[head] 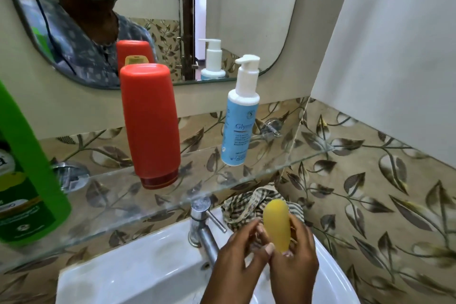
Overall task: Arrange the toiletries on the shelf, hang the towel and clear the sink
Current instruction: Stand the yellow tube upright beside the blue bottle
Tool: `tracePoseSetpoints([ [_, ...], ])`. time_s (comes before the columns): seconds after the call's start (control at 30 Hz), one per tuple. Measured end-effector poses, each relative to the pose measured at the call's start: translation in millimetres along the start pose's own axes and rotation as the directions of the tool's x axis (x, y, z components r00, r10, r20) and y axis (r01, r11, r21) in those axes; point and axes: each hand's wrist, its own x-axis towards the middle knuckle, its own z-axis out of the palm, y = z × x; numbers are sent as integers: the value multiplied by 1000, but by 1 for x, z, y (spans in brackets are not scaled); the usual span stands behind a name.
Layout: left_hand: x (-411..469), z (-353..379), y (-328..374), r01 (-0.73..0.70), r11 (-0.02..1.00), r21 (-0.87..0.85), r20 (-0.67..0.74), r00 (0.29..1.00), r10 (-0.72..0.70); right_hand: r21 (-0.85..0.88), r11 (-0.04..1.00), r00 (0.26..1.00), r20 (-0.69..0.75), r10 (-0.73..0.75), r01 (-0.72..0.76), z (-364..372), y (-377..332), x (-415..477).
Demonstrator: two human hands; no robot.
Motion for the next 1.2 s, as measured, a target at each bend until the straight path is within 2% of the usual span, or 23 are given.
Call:
tracePoseSetpoints([
  [0.07, 3, 4, 30, -106, 994, -36, -14, 994, 105, 107, 993, 995, -87, -37, 46, -15, -21, 13],
  [0.2, 37, 3, 97, -379, 925, 13, -85, 922, 379, 299, 945, 987, -126, -98, 132, -27, -69, 59],
  [0.3, 72, -4, 137, -445, 893, 72, -113, 885, 451, 276, 936, 971, -157, -182, 219, -18, -93, 101],
  [0.5, 119, -13, 156, -402, 886, 230, -201, 871, 448, 276, 949, 986, 20, -163, 151, 17, -105, 159],
  [0.8, 114, -2, 125, -318, 882, 348, -220, 887, 407, 214, 972, 986, 112, -126, 100, 35, -84, 167],
  [1.07, 81, -7, 106, -330, 892, 309, -158, 907, 390, 121, 989, 990, 100, -100, 88, 39, -82, 164],
  [1.13, 62, -14, 102, -366, 885, 286, -150, 896, 419, 153, 986, 989, 115, -88, 70, 35, -82, 155],
  [1.2, 38, -26, 95, -423, 876, 230, -183, 866, 466, 206, 975, 994, 57, -93, 80, 27, -84, 139],
])
